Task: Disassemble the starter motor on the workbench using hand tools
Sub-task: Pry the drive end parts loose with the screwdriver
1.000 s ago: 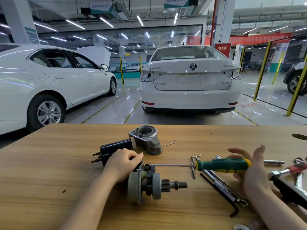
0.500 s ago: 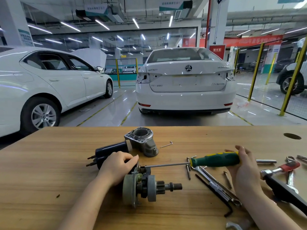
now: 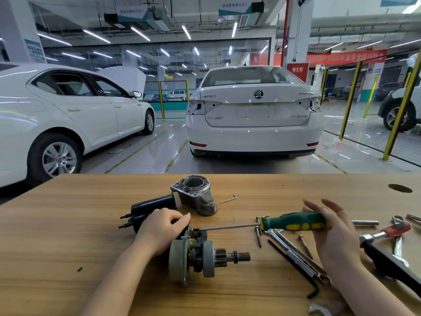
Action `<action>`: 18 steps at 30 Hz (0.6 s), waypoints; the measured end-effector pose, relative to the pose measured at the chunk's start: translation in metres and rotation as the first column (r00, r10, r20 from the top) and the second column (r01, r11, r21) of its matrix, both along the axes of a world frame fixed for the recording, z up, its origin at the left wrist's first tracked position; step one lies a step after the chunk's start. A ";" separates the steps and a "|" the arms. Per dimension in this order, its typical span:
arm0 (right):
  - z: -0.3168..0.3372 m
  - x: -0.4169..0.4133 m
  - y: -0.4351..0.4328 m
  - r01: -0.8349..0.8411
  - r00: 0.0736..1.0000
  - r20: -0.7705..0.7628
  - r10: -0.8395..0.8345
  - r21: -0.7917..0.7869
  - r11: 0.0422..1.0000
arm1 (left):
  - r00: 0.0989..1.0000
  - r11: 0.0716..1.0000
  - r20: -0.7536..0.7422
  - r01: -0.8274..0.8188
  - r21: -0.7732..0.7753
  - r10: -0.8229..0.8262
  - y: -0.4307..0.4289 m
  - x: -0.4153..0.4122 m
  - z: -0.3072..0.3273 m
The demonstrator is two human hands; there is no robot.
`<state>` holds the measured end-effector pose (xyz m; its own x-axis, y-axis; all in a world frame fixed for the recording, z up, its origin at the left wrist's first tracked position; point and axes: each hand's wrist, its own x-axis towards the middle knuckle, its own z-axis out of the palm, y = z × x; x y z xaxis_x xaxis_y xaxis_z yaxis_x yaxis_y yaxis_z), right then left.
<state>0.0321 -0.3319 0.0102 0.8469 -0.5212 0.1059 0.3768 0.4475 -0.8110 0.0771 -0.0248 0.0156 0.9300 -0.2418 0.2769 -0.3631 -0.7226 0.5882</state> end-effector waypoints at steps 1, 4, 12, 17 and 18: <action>0.001 0.000 -0.001 -0.038 0.999 0.000 0.038 0.059 0.998 | 1.000 1.000 -0.002 -0.002 -0.002 0.002 0.000 0.000 0.000; 0.005 -0.001 -0.003 -0.115 0.993 -0.011 0.119 0.181 0.977 | 1.000 1.000 0.000 -0.009 0.000 0.009 0.000 0.000 0.000; 0.005 -0.005 -0.003 -0.144 0.989 0.001 0.145 0.104 0.984 | 1.000 1.000 -0.003 -0.006 0.007 0.006 -0.001 -0.002 0.001; 0.000 -0.007 0.000 0.049 0.995 -0.064 -0.076 -0.351 0.935 | 1.000 1.000 -0.012 0.004 -0.011 -0.004 -0.002 -0.003 0.002; -0.001 -0.007 0.000 0.081 0.992 -0.056 -0.115 -0.417 0.905 | 1.000 1.000 -0.012 0.004 -0.012 -0.004 -0.002 -0.004 0.002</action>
<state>0.0252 -0.3316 0.0087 0.8079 -0.5260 0.2658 0.3299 0.0299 -0.9435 0.0736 -0.0266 0.0175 0.9321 -0.2427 0.2690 -0.3593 -0.7139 0.6010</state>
